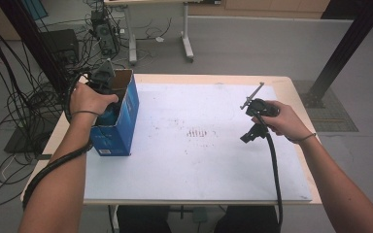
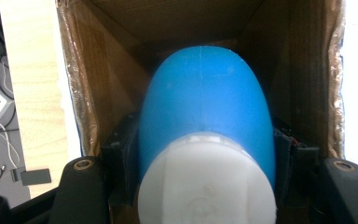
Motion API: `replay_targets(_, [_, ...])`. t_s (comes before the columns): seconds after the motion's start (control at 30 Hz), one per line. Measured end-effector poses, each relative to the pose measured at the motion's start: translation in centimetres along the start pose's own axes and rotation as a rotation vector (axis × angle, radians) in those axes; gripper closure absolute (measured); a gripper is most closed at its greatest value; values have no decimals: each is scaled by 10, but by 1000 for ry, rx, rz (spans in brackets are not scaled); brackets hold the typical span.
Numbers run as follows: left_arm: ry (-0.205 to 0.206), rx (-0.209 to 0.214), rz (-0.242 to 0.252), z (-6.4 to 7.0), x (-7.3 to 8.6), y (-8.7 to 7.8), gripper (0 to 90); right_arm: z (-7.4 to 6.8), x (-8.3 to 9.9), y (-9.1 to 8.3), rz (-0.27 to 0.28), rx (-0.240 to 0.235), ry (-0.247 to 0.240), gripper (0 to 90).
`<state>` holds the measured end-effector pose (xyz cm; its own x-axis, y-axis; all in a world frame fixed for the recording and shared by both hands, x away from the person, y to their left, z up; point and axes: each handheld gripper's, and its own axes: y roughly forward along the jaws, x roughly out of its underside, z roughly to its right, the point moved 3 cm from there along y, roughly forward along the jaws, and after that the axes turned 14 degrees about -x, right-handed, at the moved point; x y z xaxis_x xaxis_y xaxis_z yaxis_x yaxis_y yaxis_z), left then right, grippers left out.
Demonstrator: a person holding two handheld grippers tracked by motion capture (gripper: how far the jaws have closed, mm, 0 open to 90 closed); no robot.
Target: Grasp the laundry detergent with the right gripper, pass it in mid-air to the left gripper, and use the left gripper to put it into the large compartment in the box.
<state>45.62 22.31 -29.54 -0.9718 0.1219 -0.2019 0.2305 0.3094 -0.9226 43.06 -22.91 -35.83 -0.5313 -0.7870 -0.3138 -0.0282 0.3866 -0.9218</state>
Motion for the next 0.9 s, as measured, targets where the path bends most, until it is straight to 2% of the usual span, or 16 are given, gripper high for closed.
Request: replay_targets(0.9, [-12, 6, -2, -2, 1, 1, 378, 3, 2, 0, 11, -8, 10, 51])
